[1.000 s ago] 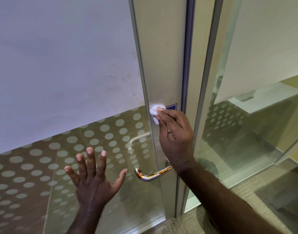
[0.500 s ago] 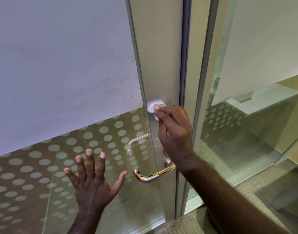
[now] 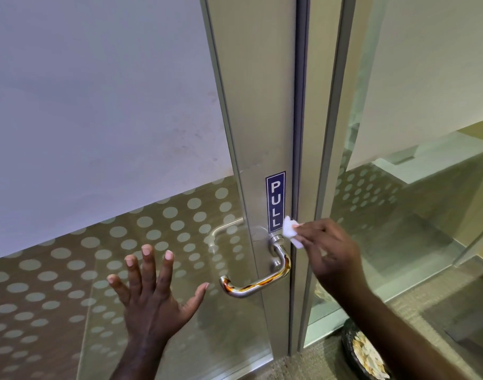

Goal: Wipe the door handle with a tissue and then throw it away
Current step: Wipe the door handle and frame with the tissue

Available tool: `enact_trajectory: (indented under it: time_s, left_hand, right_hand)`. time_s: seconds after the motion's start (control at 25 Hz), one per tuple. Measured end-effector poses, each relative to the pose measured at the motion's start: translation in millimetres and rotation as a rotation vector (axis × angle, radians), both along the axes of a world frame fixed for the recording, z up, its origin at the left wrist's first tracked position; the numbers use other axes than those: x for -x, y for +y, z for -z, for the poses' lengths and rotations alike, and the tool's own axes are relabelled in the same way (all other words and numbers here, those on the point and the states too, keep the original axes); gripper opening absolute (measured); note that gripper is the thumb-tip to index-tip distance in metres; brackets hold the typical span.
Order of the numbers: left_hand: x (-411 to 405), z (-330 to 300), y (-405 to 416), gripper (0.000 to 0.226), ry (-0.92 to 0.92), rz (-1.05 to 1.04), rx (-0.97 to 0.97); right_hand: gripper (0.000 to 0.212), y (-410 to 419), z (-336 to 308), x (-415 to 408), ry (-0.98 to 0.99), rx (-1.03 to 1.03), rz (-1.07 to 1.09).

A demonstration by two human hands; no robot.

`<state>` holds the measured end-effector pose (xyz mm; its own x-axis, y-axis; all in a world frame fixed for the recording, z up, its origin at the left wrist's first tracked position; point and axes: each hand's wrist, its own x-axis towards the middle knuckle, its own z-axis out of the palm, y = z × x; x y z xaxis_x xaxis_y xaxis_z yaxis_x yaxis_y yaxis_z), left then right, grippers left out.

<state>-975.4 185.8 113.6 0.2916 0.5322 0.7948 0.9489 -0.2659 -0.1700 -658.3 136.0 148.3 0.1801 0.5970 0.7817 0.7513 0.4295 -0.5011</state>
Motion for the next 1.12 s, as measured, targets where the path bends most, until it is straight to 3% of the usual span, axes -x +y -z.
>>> enact_trajectory:
  time_s: [0.16, 0.32, 0.48, 0.68, 0.8, 0.88, 0.96, 1.12]
  left_hand:
    - [-0.2, -1.3, 2.0, 0.113, -0.010, 0.018, 0.011]
    - [-0.8, -0.7, 0.8, 0.112, -0.019, 0.013, 0.023]
    - [0.2, -1.5, -1.2, 0.114, -0.007, 0.015, 0.045]
    - [-0.4, -5.2, -4.4, 0.114, -0.005, 0.016, 0.061]
    - [-1.1, -6.3, -7.1, 0.113, -0.008, 0.015, 0.083]
    - [-2.0, -6.9, -8.7, 0.113, -0.010, 0.013, 0.092]
    - [-2.8, -7.4, -9.8, 0.113, -0.012, 0.012, 0.100]
    - [-2.9, -7.9, -12.0, 0.113, -0.013, 0.006, 0.105]
  right_hand:
    - [0.015, -10.5, 2.5, -31.0, 0.163, 0.232, -0.093]
    - [0.015, -9.0, 11.4, -25.8, 0.006, 0.359, -0.237]
    - [0.029, -8.7, 17.0, -20.3, -0.156, 0.397, -0.431]
    - [0.035, 2.6, 23.8, -30.6, -0.666, 0.295, -0.418]
    - [0.031, 7.7, 25.1, -33.6, -0.697, 0.344, -0.454]
    - [0.047, 15.1, 30.1, -39.9, -0.838, 0.203, -0.370]
    - [0.050, 22.2, 42.3, -51.3, -0.960, 0.045, -0.334]
    - [0.052, 25.7, 60.5, -59.1, -1.018, -0.049, -0.279]
